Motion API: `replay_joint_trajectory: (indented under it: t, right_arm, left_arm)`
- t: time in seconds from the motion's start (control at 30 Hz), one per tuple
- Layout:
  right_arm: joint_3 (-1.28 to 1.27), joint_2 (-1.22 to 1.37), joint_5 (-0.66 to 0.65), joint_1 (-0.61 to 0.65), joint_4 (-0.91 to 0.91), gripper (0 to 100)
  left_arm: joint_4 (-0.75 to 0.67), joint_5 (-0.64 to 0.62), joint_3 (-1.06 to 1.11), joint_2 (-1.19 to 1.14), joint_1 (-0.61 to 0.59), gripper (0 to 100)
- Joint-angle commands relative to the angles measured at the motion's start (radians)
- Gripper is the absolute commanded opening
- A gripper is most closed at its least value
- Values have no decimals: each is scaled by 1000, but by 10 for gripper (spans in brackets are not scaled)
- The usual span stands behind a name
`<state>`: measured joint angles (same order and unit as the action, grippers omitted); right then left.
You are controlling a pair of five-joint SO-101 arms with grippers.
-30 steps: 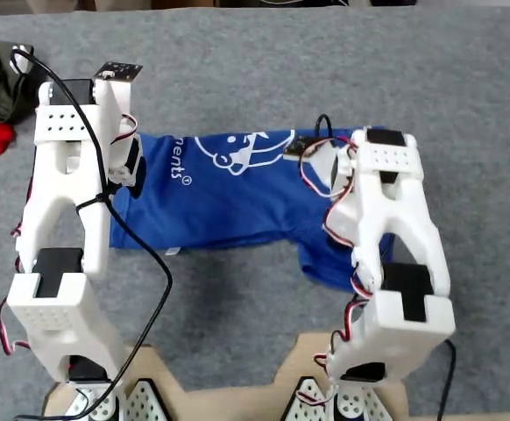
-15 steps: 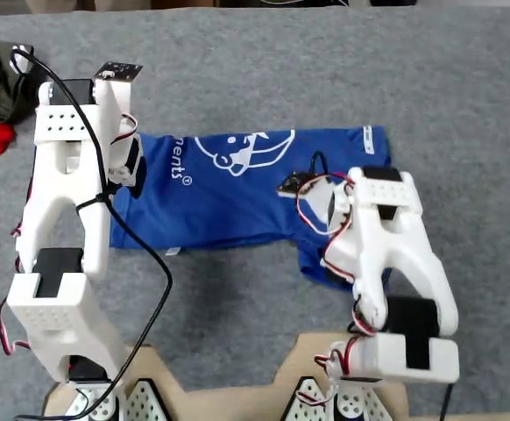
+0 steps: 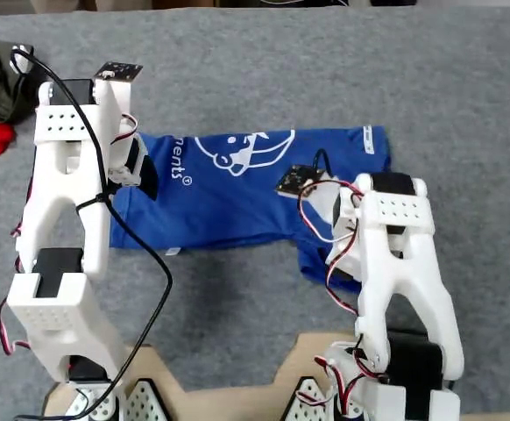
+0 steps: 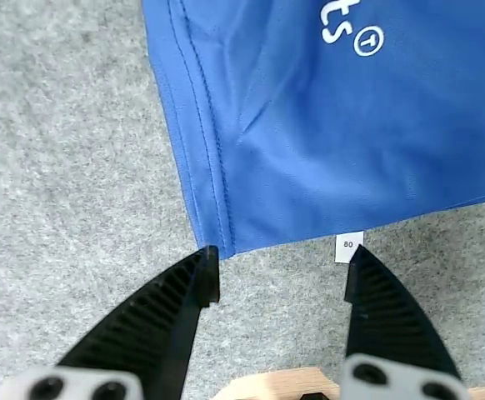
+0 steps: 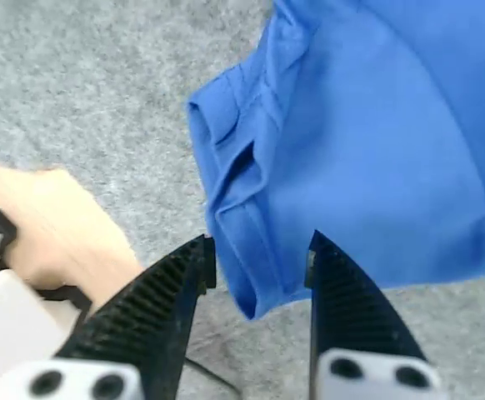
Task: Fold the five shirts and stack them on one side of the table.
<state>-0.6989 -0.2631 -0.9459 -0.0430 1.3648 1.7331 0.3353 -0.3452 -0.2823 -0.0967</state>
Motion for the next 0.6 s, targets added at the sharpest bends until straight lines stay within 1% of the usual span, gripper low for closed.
replay_joint_trajectory:
  t: [0.0, 0.07, 0.2, 0.33, 0.5, 0.57]
  right_arm:
    - [-39, 28, -46, -18, -72, 188]
    - [-54, 67, -68, -18, -101, 188]
    - [-58, 130, -69, -18, -143, 188]
    - [-58, 143, -87, -19, -138, 189]
    - [-58, 142, -89, -51, -126, 191]
    - [-54, 140, -117, -61, -100, 191]
  left_arm:
    - [-11, 6, -8, 67, 5, 254]
    - [-11, 8, -8, 67, 5, 254]
    - [-9, 8, -8, 67, 5, 254]
    - [-5, 8, -8, 67, 5, 254]
    - [-5, 8, -8, 67, 5, 256]
    - [-5, 8, -8, 67, 5, 257]
